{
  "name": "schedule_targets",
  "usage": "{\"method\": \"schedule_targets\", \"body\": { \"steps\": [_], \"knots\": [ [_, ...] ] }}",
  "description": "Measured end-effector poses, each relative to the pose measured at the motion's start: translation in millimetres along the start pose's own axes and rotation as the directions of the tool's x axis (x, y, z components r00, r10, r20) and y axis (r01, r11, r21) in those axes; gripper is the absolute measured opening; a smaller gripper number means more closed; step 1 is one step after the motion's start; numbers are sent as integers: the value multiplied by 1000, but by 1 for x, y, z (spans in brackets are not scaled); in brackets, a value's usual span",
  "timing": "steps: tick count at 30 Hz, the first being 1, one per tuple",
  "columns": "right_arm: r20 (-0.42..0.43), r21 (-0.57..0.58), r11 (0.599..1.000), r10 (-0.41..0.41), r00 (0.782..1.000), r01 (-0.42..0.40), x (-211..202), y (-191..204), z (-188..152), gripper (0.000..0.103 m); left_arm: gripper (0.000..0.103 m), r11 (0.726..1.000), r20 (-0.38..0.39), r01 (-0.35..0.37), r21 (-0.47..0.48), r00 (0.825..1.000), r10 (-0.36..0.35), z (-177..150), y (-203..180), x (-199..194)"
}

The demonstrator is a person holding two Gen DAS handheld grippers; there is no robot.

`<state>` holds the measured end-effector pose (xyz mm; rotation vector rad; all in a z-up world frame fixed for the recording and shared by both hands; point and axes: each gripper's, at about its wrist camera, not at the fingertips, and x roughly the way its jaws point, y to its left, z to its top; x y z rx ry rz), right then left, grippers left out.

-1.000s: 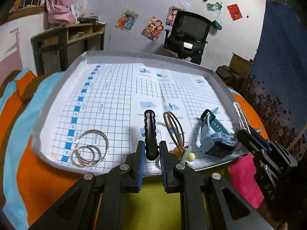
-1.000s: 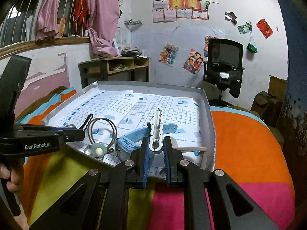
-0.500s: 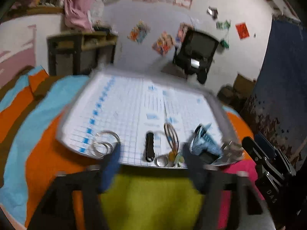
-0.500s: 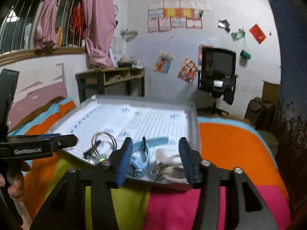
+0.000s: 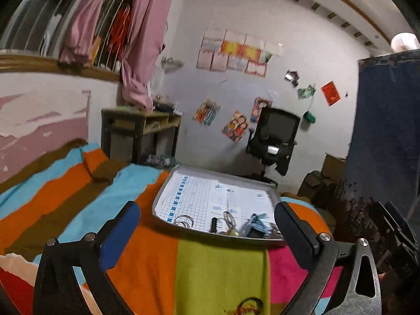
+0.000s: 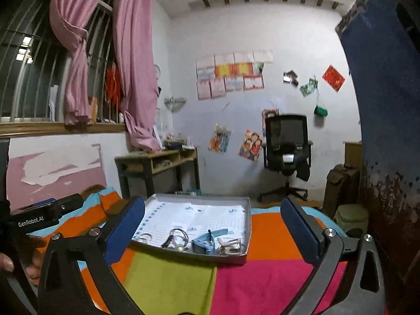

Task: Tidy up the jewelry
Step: 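Withdraw both tools from the tray back over the black bracelet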

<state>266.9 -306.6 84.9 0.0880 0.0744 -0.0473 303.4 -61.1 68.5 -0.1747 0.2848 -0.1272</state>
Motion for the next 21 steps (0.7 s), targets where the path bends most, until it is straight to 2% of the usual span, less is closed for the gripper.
{"method": "schedule_targets", "body": {
  "steps": [4,8,16,21],
  "knots": [
    [67,-6,1000,-4,998,5,-57,10,3,102,103,999,46,0,37,999,-2,-10,-3,-51],
    [103,-18,1000,-7,995,8,-105,22,-2,102,103,999,40,-2,39,999,0,-24,6,-88],
    [75,-39,999,-18,997,20,-182,33,-36,102,103,998,39,-40,50,999,38,-56,26,-154],
    [44,-69,998,-8,999,11,-212,41,-52,102,103,994,-1,-61,94,998,61,-90,31,-182]
  ]
}}
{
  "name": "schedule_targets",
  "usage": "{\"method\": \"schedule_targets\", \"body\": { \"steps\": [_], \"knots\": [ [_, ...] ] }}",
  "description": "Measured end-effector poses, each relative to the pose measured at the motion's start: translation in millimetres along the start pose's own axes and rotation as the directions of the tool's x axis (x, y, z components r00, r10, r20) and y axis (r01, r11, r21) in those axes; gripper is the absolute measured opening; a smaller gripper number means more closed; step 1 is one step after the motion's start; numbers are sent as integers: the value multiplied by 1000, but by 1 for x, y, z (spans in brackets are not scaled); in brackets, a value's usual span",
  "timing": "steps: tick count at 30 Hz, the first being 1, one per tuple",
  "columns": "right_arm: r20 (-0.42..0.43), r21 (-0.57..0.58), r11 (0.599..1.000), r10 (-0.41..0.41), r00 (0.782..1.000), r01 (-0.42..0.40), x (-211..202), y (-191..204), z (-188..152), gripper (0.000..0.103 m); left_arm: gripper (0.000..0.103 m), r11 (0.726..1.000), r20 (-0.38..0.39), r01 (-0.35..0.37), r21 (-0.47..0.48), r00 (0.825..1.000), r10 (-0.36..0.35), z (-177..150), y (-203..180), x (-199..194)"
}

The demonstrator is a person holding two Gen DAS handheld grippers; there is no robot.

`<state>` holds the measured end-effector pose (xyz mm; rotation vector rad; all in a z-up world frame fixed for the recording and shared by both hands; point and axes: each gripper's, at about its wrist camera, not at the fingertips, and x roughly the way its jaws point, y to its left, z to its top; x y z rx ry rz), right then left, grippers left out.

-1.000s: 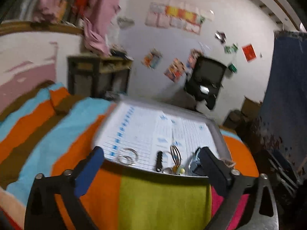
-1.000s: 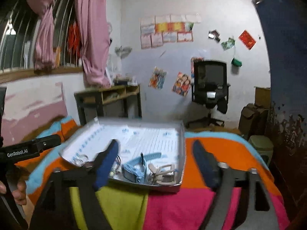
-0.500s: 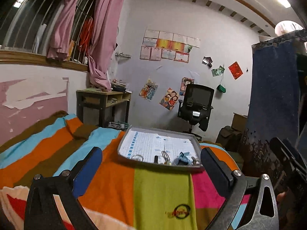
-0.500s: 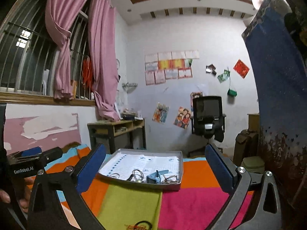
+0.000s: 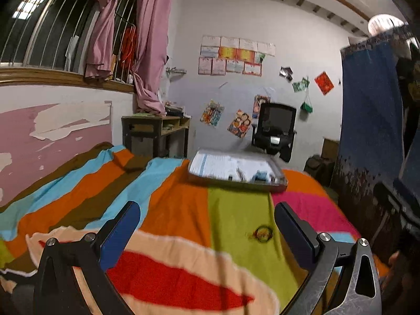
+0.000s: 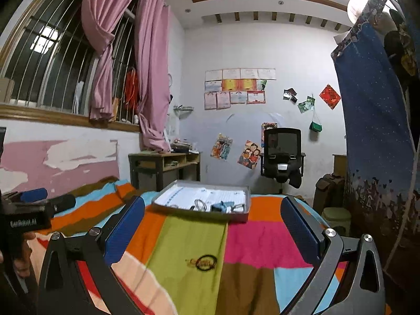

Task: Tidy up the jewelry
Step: 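Withdraw both tools from the tray back over the black bracelet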

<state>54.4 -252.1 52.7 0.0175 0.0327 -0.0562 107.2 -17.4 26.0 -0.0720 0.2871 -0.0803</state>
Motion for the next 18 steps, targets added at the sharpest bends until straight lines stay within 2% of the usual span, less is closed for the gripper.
{"method": "schedule_targets", "body": {
  "steps": [5,8,10,18],
  "knots": [
    [-34,-25,1000,-6,999,5,-19,8,-14,102,103,999,-33,15,-35,999,-16,-18,4,-16],
    [-73,-18,1000,-27,997,26,-26,7,-27,102,103,998,-92,22,-57,995,-28,-31,6,-12],
    [-92,-28,999,-45,995,42,-29,7,-35,102,103,999,-123,20,-38,992,-25,-37,2,-8],
    [-153,-44,997,-69,986,63,-24,-1,-44,102,103,1000,-114,-1,-6,993,0,-41,-2,-14]
  ]
}}
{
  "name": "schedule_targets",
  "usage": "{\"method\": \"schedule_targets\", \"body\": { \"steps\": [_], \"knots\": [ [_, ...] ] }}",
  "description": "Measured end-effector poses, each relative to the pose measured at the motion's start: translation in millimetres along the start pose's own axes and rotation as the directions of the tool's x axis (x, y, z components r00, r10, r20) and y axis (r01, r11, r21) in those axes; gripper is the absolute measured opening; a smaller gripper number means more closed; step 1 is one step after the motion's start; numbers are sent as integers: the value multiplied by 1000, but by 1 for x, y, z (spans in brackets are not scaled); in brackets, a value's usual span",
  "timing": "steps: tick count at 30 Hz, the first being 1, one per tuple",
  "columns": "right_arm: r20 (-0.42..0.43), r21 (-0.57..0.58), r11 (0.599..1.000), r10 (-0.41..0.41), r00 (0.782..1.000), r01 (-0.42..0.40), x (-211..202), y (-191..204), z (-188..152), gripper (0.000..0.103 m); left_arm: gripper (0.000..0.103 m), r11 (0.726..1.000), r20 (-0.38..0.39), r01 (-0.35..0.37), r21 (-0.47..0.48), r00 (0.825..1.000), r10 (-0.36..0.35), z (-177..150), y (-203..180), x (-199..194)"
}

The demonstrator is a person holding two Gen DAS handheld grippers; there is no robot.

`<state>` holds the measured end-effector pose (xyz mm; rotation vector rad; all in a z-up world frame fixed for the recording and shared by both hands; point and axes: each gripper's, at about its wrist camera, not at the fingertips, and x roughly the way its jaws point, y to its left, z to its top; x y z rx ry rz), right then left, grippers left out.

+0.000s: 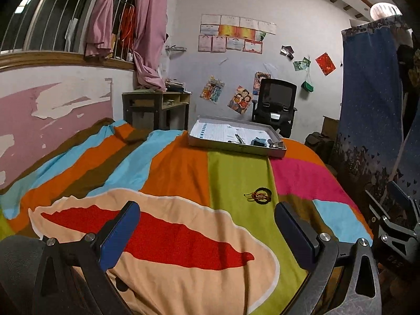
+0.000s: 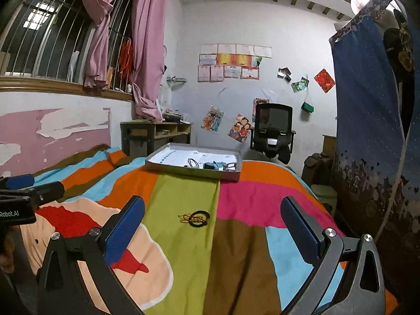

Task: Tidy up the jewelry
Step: 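Withdraw both tools from the tray back over the black bracelet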

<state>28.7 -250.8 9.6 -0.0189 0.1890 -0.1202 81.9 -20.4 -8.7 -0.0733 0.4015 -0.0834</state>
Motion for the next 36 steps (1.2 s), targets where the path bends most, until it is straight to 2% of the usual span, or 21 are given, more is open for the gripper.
{"method": "schedule_targets", "body": {
  "steps": [9,18,23,28,31,36],
  "knots": [
    [-7,18,1000,7,1000,-7,3,-5,5,102,103,1000,-13,3,-2,1000,-3,3,1,1],
    [12,-3,1000,18,1000,-18,32,-20,35,102,103,998,-64,56,35,997,-54,42,-2,38],
    [24,-16,1000,-5,1000,6,73,-32,60,102,103,997,-96,78,16,992,-76,68,-5,77],
    [25,19,1000,-6,1000,5,126,-41,83,102,103,996,-80,94,7,992,-93,93,-12,121],
    [-12,68,997,32,999,-31,165,-48,87,102,103,994,-74,106,12,992,-104,100,-18,147],
    [-79,159,983,110,991,-96,223,-57,72,102,103,991,-78,135,16,988,-133,98,-27,188]
  ]
}}
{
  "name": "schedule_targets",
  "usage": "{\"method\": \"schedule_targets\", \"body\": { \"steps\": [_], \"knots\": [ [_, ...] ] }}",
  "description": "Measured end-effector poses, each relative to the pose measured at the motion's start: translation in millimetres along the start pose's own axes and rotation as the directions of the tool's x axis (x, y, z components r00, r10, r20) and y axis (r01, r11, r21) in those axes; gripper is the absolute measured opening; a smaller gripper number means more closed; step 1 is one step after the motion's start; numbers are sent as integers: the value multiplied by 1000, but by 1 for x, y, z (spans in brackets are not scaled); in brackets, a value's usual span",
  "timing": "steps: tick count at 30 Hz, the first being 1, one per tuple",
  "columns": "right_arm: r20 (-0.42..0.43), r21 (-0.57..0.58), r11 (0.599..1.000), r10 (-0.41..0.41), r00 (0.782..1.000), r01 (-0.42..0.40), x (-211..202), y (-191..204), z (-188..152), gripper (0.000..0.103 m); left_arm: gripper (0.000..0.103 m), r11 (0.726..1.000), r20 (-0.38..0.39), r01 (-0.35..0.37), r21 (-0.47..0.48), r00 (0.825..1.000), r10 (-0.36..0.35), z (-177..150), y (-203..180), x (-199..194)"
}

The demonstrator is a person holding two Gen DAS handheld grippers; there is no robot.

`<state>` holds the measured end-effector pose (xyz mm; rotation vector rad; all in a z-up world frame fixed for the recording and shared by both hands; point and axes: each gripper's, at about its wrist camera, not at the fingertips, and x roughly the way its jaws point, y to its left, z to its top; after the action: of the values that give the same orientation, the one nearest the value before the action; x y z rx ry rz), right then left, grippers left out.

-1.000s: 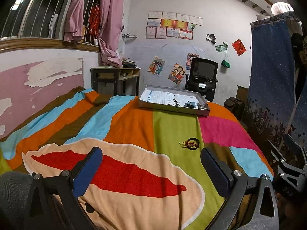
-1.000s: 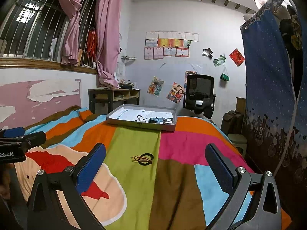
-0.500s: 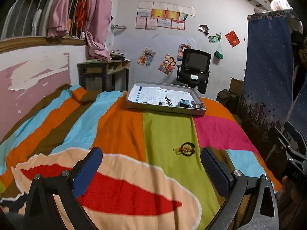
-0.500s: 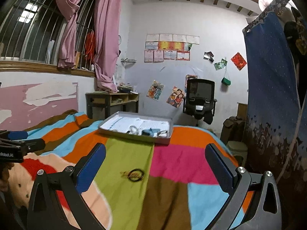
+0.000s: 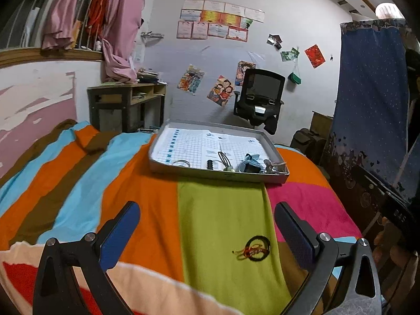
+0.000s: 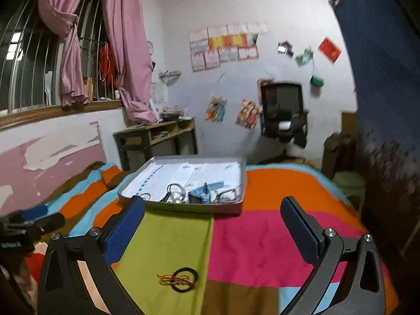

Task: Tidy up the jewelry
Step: 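Withdraw both tools from the tray back over the black bracelet, then close the left tool on the bracelet's red cord while the right tool grasps its black band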

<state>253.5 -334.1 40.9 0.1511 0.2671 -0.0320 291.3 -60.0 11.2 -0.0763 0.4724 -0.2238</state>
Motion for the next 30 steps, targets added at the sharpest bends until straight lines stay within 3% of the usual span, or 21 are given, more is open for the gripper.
{"method": "schedule_targets", "body": {
  "steps": [7,9,10,13,15,20,25,30],
  "knots": [
    [-122,-35,996,83,989,-88,65,-4,-36,102,102,998,-87,54,39,995,-50,-23,-2,59],
    [-172,-6,992,122,977,-125,83,-10,-50,101,96,995,-129,90,36,988,-84,-34,0,71],
    [-201,18,990,140,969,-140,92,-14,-57,96,88,994,-159,107,35,982,-100,-40,0,78],
    [-298,59,984,178,938,-168,119,-20,-82,70,77,988,-238,154,31,961,-142,-55,-1,95],
    [-336,78,978,209,919,-194,130,-20,-94,63,73,982,-271,187,23,947,-174,-62,-2,104],
    [-394,48,964,259,882,-261,140,-3,-114,34,54,961,-321,276,2,911,-260,-71,-10,116],
    [-479,46,952,287,830,-303,152,10,-137,21,34,941,-375,337,15,875,-307,-84,-24,130],
    [-533,33,954,268,803,-297,163,19,-154,21,31,933,-410,360,2,851,-327,-94,-30,145]
  ]
}}
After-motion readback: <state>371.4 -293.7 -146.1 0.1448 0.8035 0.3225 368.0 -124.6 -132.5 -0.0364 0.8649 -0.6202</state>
